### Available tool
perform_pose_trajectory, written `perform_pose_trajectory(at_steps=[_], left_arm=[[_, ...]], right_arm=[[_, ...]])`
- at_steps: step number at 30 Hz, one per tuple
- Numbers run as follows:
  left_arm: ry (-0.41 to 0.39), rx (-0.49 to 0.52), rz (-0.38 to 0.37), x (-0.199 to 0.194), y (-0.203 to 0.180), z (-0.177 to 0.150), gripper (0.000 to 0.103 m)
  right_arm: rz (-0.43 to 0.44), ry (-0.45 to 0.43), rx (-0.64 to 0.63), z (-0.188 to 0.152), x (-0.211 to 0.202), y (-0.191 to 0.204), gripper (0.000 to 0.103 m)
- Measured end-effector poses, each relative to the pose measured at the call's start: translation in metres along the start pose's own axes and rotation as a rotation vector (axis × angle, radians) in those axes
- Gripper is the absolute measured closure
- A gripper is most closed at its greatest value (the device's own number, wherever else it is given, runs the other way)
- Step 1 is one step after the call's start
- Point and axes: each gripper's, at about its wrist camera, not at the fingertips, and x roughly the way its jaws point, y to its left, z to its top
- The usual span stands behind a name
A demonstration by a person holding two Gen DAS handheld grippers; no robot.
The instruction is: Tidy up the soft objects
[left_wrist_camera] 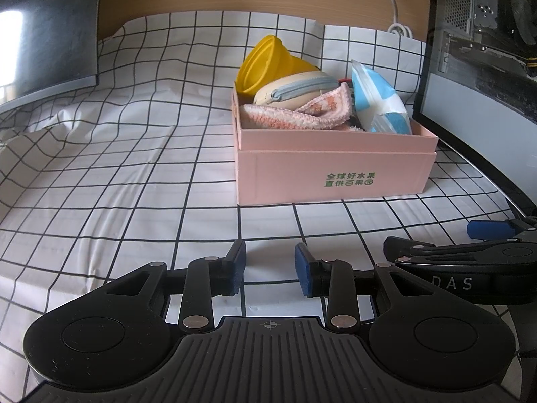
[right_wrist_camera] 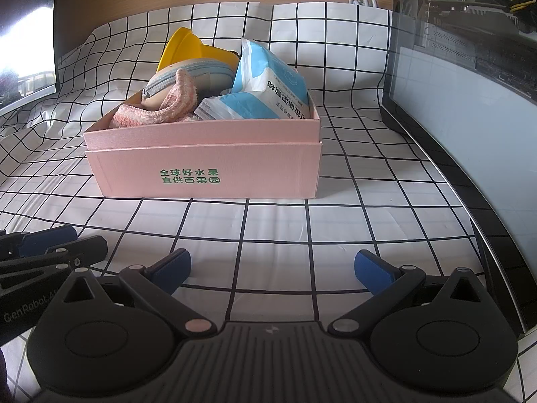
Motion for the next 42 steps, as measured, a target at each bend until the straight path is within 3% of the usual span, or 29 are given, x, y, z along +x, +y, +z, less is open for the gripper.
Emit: perform_pose_trajectory(at_steps=[42], left_arm=[[-0.001,-0.010,-0.009,0.0003,0.0009,0.0007,0.068]], right_arm=[[0.000,0.000,0.000,0.0000,0.0000,-0.0002,0.000]])
